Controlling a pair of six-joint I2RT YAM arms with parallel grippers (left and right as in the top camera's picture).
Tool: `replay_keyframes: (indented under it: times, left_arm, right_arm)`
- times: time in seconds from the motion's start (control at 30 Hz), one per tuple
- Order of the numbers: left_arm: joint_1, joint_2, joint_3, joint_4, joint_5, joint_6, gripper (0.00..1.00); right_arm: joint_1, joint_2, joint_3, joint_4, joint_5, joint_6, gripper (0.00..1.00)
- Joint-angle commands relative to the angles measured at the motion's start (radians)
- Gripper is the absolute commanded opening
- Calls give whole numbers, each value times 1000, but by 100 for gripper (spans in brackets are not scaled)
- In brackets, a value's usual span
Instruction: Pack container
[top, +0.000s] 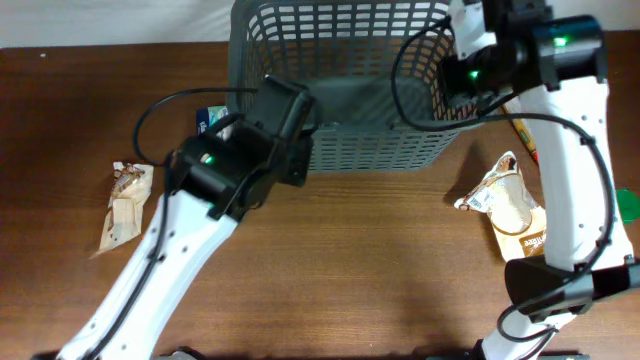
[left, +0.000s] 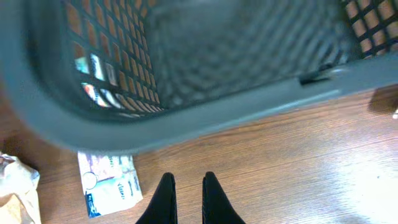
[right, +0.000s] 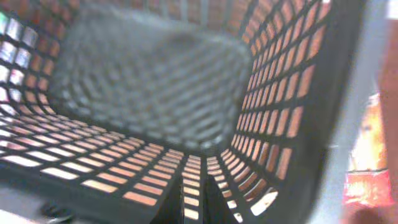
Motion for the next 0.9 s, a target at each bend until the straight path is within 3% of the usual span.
replay_keyframes:
  times: [0.0,0.17,0.3,0.4,0.87]
  left_arm:
    - [5,-84,12,-1,-15,20,2]
    - [5,-180,12,-14,-103,19,3]
    - [5,-211,12,-43,-174,16,3]
    - [5,-212,12,-70,-206,15,3]
    - [5,-208,12,-132,-206,16,3]
  right_arm:
    - [6,5,114,-21,-10,14,4]
    - [-23,5,288,-80,188,150,4]
    - [-81,5,322,-124,318,236,4]
    - [-147,8,317,-162,311,267,4]
    - [-298,100,312,-37,-3,19,4]
